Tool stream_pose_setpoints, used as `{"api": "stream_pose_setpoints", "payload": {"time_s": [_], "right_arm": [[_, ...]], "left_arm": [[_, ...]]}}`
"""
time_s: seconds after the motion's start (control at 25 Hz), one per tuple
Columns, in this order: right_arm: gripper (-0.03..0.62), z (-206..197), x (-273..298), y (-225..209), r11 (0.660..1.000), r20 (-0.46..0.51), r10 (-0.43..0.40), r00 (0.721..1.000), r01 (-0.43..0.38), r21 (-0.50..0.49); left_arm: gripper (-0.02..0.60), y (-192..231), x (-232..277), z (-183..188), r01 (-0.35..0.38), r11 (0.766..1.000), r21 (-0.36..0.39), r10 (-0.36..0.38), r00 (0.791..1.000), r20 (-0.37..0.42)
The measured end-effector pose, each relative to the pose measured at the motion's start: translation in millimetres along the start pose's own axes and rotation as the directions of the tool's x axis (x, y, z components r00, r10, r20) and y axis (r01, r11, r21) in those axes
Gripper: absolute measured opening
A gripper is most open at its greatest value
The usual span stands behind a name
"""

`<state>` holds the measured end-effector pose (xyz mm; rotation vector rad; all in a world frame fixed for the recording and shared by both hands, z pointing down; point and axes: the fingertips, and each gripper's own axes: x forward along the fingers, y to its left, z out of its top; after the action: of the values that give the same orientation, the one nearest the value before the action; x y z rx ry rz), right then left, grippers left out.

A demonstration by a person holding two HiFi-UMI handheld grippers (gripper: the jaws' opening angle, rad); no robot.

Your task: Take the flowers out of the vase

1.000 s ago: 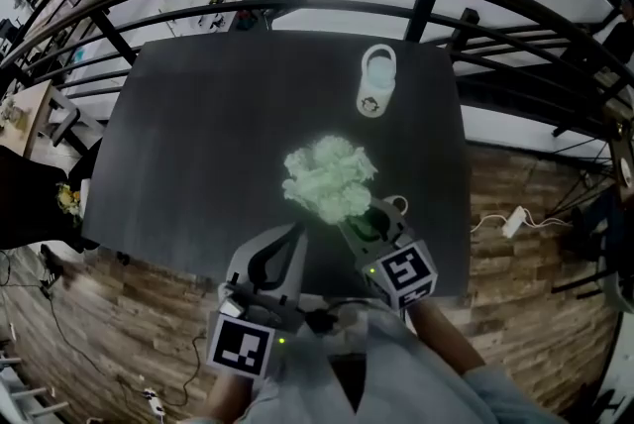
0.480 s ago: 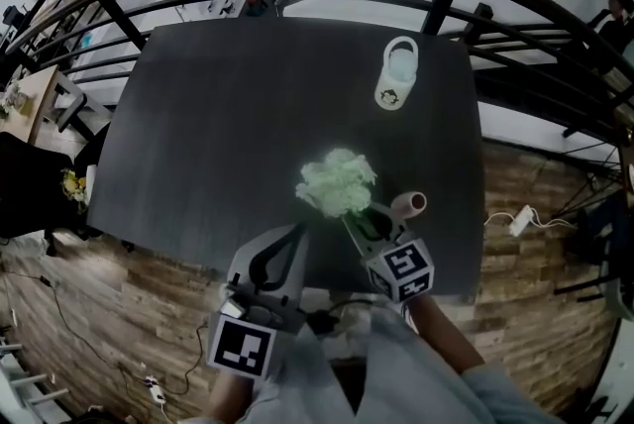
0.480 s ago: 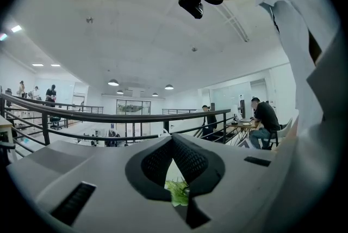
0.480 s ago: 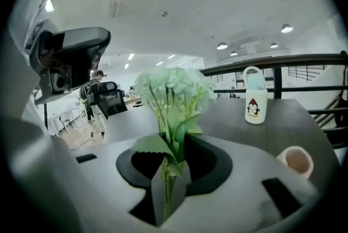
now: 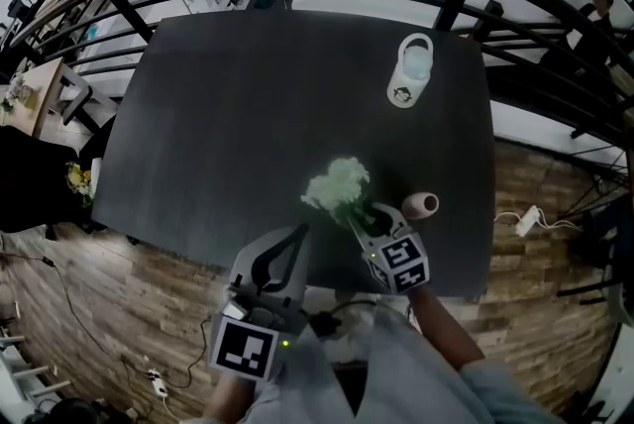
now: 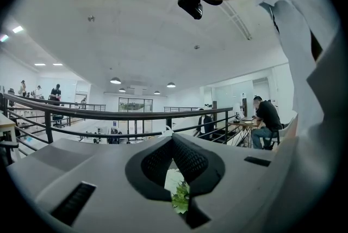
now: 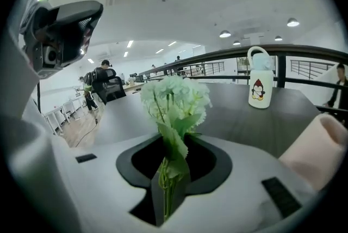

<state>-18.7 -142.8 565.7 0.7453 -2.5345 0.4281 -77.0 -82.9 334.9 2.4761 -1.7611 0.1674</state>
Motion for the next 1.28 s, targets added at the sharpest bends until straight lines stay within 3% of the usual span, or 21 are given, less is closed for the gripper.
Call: {"api": "stream_pose_setpoints", "payload": {"time_s": [0.28, 0.48, 0.64, 1.08, 1.28], "right_arm": [[0.154, -15.3, 10.7, -1.8, 1.0, -0.055, -0.008, 0.998, 0.008, -0.014], [0.229, -13.1, 9.6, 1.9, 1.0, -0.036, 0.009, 0.999, -0.01, -0.014], [0.247, -6.7, 2.4, 1.2, 1.0, -0.016, -0.003, 1.0, 0.003, -0.004], [0.247, 45.8, -39.8, -3.9, 0.998, 0.141, -0.047, 0.989, 0.042, 0.038], [0.204, 85.7, -74.7, -11.2, 0.997, 0.267, -0.082, 0.96, 0.083, 0.01]], "left_arm": [[-0.003, 4.2, -0.9, -5.1, -0.012, 1.0, -0.005, 0.012, 1.0, -0.017], [-0.003, 3.0, -1.3, -4.9, -0.013, 1.0, -0.009, 0.013, 1.0, -0.016], [-0.003, 0.2, 0.9, -1.4, 0.001, 1.0, -0.005, -0.001, 1.0, -0.006], [-0.003, -23.1, 19.1, 8.1, 0.078, 0.997, 0.01, -0.078, 0.997, 0.028], [-0.003, -36.6, 29.4, 17.3, 0.121, 0.992, 0.024, -0.122, 0.991, 0.052]]}}
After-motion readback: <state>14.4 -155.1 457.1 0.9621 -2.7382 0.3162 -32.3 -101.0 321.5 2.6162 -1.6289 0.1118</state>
